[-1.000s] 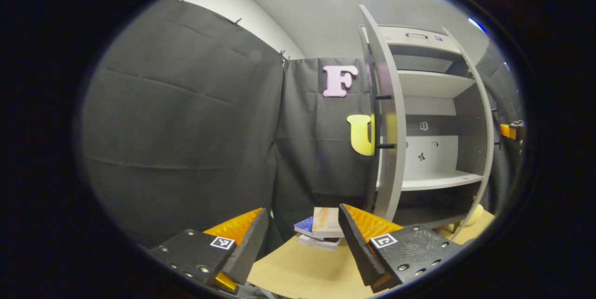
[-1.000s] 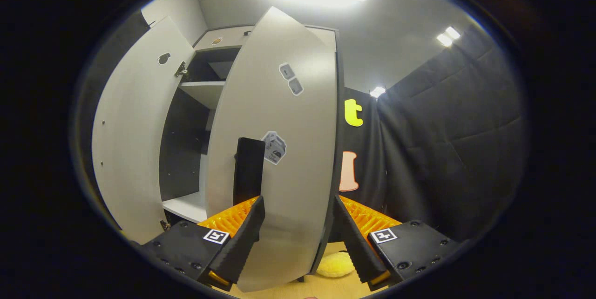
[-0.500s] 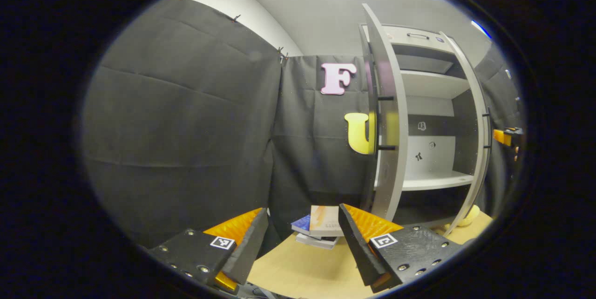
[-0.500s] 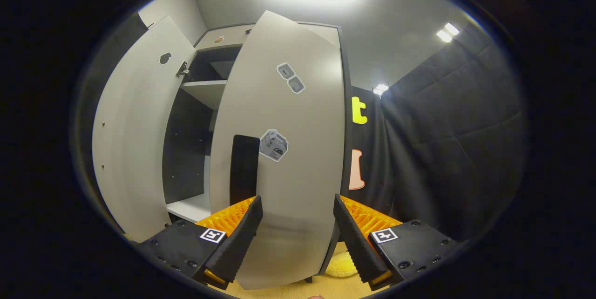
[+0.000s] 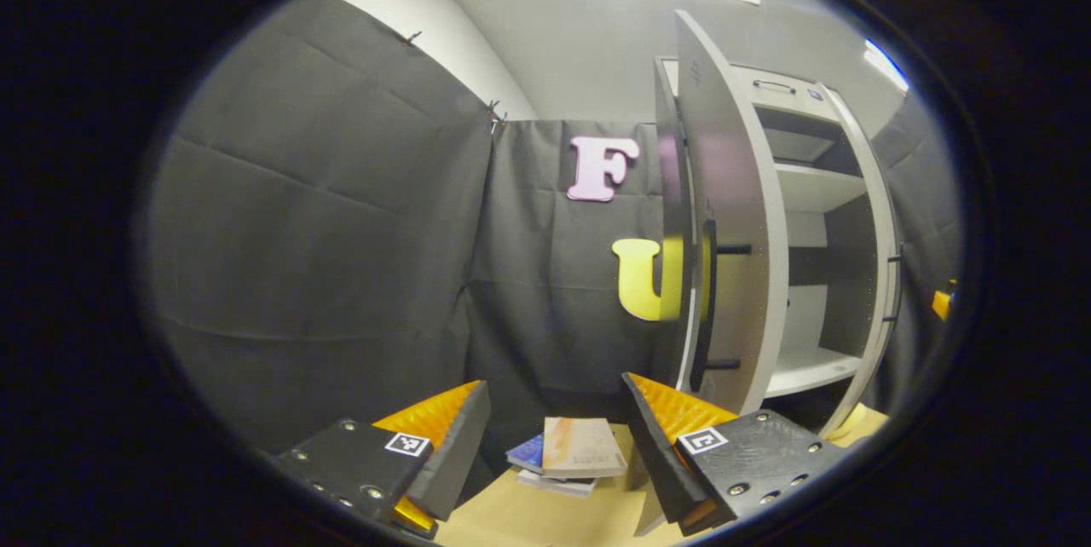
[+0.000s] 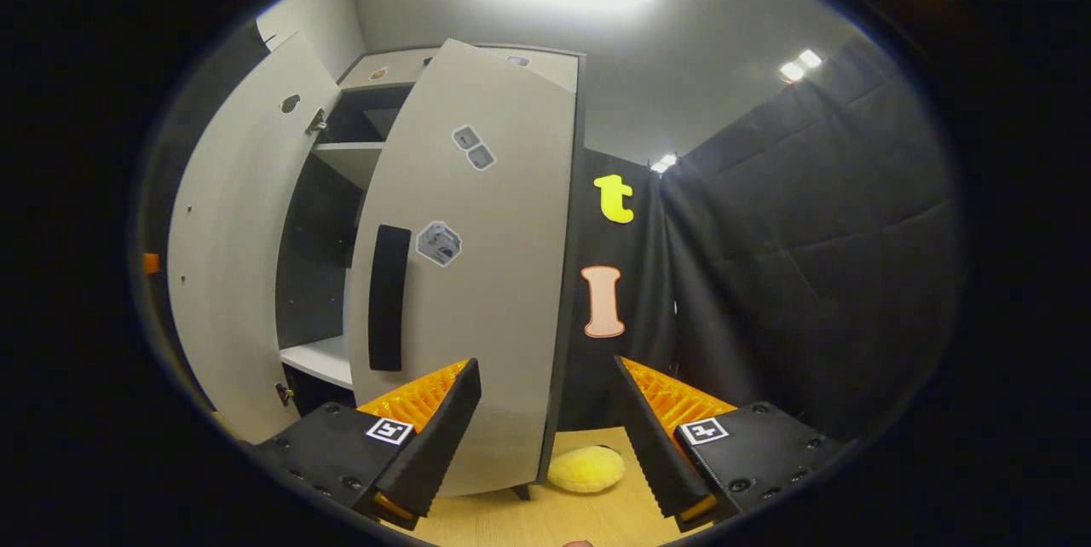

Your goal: Grasp the bottle in the cabinet with the left hand and place it on the coaster, then close the right door with the right hand and the left door with the left hand.

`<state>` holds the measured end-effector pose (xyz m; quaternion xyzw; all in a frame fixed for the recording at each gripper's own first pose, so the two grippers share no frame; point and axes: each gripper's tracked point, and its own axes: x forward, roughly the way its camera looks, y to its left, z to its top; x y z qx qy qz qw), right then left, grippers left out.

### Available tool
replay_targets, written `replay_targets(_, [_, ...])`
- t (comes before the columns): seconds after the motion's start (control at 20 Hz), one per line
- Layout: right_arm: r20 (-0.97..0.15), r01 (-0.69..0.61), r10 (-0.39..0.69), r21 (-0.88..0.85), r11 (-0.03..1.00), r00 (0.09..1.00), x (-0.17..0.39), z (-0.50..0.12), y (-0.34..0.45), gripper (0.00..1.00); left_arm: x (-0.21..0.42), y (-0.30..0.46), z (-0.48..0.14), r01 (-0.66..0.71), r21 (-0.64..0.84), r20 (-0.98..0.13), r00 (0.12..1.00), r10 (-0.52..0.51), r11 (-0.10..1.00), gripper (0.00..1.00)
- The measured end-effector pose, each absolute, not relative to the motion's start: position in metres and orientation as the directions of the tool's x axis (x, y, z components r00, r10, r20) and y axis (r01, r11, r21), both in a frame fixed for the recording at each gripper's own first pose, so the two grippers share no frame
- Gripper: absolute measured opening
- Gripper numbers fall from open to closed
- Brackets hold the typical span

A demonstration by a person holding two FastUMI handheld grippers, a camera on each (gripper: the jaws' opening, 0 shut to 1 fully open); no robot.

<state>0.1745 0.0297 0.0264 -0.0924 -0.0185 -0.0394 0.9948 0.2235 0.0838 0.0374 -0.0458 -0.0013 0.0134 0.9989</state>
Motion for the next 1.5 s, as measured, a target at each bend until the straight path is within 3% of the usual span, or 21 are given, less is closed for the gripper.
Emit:
replay_targets(0.15, [0.029,0.116,-0.113,-0.178,0.977,0.993,0.163,0.022,0.011,0.96,0.244,0.065,0.043,0.015,-0.100,0.012,1.000,-0.013,0.995,0.96])
replay_targets(0.2, [0.027,0.127,-0.124,-0.177,0.976,0.992,0.159,0.021,0.004,0.96,0.248,0.058,0.044,0.027,-0.093,0.016,1.000,-0.026,0.995,0.89])
replay_targets(0.35, [0.039,0.155,-0.150,-0.178,0.972,0.988,0.152,0.023,-0.010,0.98,0.252,0.044,0.048,0.025,-0.056,0.027,0.999,-0.024,0.998,0.86])
replay_targets(0.45, [0.035,0.165,-0.161,-0.177,0.970,0.986,0.147,0.021,-0.018,0.98,0.256,0.042,0.049,0.031,-0.039,0.033,0.999,-0.029,0.999,0.89])
replay_targets(0.5, [0.033,0.162,-0.159,-0.177,0.971,0.987,0.145,0.020,-0.020,0.98,0.254,0.037,0.048,0.049,-0.055,0.031,0.998,-0.048,0.997,0.96])
replay_targets(0.6, [0.034,0.157,-0.153,-0.181,0.971,0.988,0.141,0.020,-0.022,0.98,0.255,0.036,0.044,0.060,-0.084,0.016,0.998,-0.059,0.995,0.92])
replay_targets(1.15, [0.052,0.148,-0.139,-0.227,0.963,0.989,0.126,0.025,-0.026,0.98,0.242,-0.026,0.049,0.172,-0.125,0.039,0.985,-0.168,0.977,0.93])
replay_targets(1.25, [0.055,0.154,-0.145,-0.243,0.958,0.988,0.120,0.026,-0.030,0.98,0.240,-0.038,0.049,0.187,-0.125,0.044,0.982,-0.183,0.974,0.87])
replay_targets(1.3, [0.056,0.157,-0.148,-0.246,0.956,0.987,0.117,0.027,-0.033,0.98,0.238,-0.043,0.048,0.193,-0.124,0.046,0.981,-0.189,0.973,0.92])
replay_targets(1.5, [0.053,0.173,-0.165,-0.243,0.955,0.985,0.110,0.028,-0.042,0.98,0.236,-0.064,0.049,0.220,-0.124,0.052,0.975,-0.215,0.968,0.92])
